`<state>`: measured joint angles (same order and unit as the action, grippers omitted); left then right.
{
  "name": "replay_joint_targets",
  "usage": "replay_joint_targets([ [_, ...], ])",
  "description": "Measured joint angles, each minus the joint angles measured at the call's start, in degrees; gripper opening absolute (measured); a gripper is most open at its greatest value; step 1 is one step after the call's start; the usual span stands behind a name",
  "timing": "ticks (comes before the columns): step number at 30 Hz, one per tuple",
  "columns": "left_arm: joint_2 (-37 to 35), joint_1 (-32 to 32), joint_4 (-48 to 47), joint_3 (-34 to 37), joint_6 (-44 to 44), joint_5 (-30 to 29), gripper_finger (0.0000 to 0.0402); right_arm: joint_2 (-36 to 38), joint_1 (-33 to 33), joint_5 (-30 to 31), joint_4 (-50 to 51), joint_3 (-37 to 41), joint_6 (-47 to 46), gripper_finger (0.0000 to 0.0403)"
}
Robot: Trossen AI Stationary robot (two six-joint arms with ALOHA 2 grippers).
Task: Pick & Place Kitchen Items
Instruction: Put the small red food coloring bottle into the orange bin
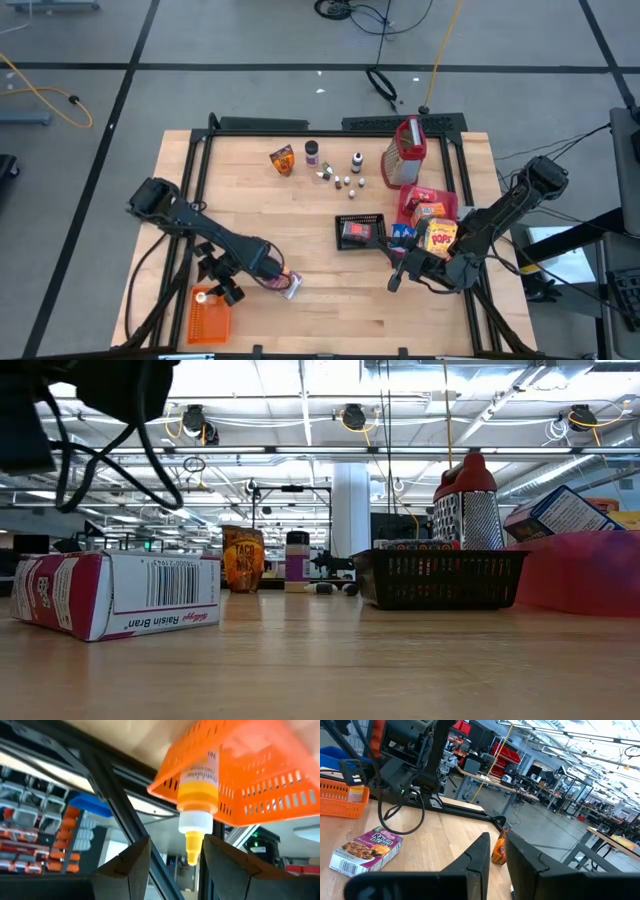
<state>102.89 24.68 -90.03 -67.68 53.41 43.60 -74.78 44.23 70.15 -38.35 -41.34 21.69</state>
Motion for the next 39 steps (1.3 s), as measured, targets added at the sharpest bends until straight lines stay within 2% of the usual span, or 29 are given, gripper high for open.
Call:
replay_joint_targets([
  [4,0.0,-2.2,0.0,-1.0,-1.2,-4.4,0.0186,0.0,0.0,0.0,0.0,0.0,0.0,0.0054],
  [10,0.0,-6.5,0.7,-3.3,-4.2,-16.2,0.0186,0.0,0.0,0.0,0.0,0.0,0.0,0.0054],
  [16,0.0,-13.0,6.0,-3.6,-9.5,-24.9,0.0186,0.0,0.0,0.0,0.0,0.0,0.0,0.0054],
  [20,0.0,-17.7,13.5,-3.6,-13.6,-29.7,0.0186,0.0,0.0,0.0,0.0,0.0,0.0,0.0054],
  [25,0.0,-22.8,23.4,-3.6,-19.2,-32.5,0.0186,0.0,0.0,0.0,0.0,0.0,0.0,0.0054],
  [34,0.0,-30.9,46.4,-3.6,-30.0,-38.5,0.0186,0.0,0.0,0.0,0.0,0.0,0.1,0.0054],
  [39,0.0,-34.2,58.6,-3.6,-35.3,-44.6,0.0186,0.0,0.0,0.0,0.0,0.0,0.2,0.0054],
])
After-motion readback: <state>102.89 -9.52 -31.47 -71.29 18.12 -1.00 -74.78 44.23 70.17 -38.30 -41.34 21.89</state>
